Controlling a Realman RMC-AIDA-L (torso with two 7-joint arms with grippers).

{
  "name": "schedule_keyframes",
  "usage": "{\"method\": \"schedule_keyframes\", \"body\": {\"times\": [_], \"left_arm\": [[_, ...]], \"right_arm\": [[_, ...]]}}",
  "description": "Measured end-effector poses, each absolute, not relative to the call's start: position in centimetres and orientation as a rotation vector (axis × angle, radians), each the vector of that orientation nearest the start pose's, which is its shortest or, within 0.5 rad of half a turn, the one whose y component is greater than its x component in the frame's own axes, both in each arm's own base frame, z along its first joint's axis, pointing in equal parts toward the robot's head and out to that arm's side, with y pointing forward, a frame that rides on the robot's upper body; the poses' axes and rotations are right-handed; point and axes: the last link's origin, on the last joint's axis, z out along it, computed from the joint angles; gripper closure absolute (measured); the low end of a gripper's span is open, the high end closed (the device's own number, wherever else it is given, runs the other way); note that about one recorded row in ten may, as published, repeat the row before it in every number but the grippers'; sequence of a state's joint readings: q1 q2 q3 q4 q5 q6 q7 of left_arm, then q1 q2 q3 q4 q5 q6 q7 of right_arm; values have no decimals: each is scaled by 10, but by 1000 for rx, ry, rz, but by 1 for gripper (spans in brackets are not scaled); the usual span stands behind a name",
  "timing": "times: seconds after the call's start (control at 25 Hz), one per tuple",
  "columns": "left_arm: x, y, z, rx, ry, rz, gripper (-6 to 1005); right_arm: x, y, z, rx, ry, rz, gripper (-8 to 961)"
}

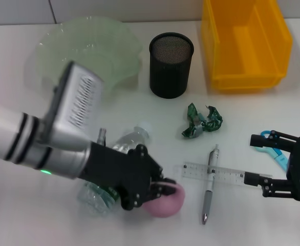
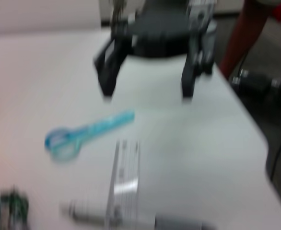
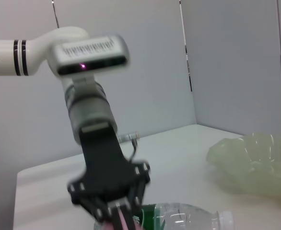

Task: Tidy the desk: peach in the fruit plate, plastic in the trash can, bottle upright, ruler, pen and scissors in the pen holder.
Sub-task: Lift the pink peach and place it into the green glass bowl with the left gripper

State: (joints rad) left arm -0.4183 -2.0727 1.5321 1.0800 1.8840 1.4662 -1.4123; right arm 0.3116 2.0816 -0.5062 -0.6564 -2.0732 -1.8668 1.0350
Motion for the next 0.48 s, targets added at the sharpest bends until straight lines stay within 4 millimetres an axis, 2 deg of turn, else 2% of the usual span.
{"method": "schedule_keyframes", "body": {"times": [0.12,0.2,0.28,0.4,0.48], "left_arm": [[-180,287,-45,-3168,216,-473,952],[-176,296,-29,-3076,212,-598,953],[-177,311,-14,-2935,146,-699,955],[-187,347,3,-2649,-98,-835,954],[-191,364,7,-2516,-198,-865,953]], "right_arm": [[310,236,18,-2715,413,854,115],[310,236,18,-2712,413,855,115],[311,236,18,-2709,414,855,115],[310,236,17,-2708,422,866,115],[309,236,16,-2708,430,877,115]]}}
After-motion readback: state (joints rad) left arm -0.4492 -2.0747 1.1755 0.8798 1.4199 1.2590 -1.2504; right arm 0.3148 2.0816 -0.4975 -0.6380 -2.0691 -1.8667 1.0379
